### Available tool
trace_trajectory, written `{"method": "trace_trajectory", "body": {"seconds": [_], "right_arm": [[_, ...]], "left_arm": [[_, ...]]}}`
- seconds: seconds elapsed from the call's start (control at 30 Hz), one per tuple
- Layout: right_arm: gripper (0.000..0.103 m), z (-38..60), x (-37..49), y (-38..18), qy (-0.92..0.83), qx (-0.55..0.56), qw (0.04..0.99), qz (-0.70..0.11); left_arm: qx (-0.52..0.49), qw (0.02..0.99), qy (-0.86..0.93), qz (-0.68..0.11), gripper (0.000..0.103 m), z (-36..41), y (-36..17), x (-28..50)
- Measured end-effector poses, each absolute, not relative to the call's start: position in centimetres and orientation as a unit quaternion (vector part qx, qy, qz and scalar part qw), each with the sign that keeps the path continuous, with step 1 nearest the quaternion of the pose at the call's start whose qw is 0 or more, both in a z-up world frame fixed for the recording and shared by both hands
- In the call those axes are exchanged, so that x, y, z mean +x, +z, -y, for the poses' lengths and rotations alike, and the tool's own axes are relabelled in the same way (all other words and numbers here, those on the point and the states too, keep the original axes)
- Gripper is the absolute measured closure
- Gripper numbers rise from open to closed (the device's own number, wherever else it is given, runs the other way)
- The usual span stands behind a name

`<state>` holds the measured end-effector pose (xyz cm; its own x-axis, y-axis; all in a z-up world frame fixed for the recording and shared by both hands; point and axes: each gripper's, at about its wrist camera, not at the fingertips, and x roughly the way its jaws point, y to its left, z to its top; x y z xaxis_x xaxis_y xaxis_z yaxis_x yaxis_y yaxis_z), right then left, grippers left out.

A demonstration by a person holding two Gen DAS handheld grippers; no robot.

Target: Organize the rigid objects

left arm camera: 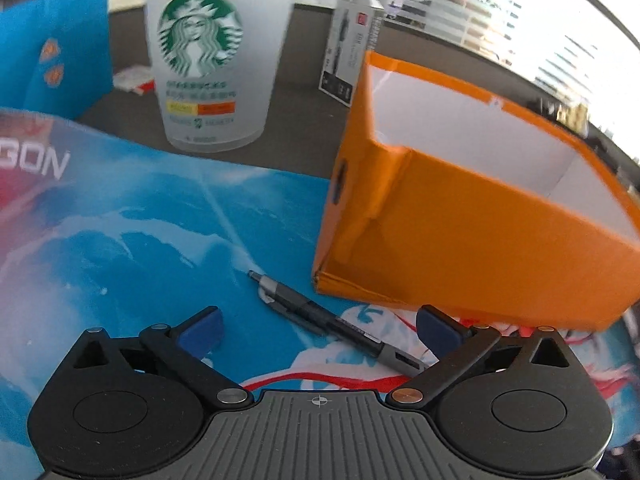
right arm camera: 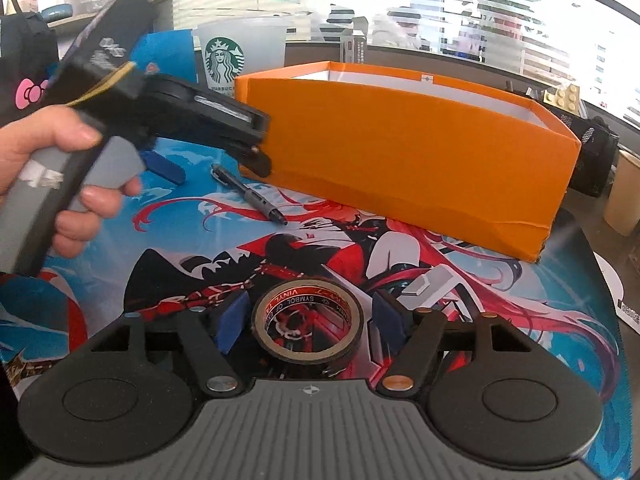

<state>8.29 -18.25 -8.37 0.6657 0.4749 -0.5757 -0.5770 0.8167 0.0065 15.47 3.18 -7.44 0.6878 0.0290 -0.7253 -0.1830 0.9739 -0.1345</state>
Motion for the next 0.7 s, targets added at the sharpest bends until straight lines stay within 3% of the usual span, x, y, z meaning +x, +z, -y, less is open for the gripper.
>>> {"method": "trace_trajectory", "body": {"seconds": [0.23,0.33,0.53,0.63,0.7], "right_arm": [[0.037,18.6,8.1,-8.3,0.287,-0.085,0.909,-0.289],[0.05,18.6,8.3,-8.3,0.281,-0.079,0.913,-0.287],[0.05,18.3,8.1,-8.2,0.277,-0.088,0.913,-0.288],[0.05,18.1,8.1,-8.2,0.276,-0.089,0.912,-0.291],[0.048,17.8,8.1,-8.2,0.277,-0.09,0.911,-0.293]], "left_arm": [[-0.021,0.928,-0.003,-0.373,0.0,-2.4,-8.3,14.4],[-0.02,0.929,-0.032,-0.368,0.0,-3.3,-8.4,14.2],[-0.02,0.934,-0.087,-0.346,0.006,-5.1,-8.6,12.8],[-0.03,0.935,-0.095,-0.342,0.029,-6.1,-8.1,11.8],[-0.046,0.932,-0.107,-0.342,0.06,-7.0,-7.8,11.4]]}}
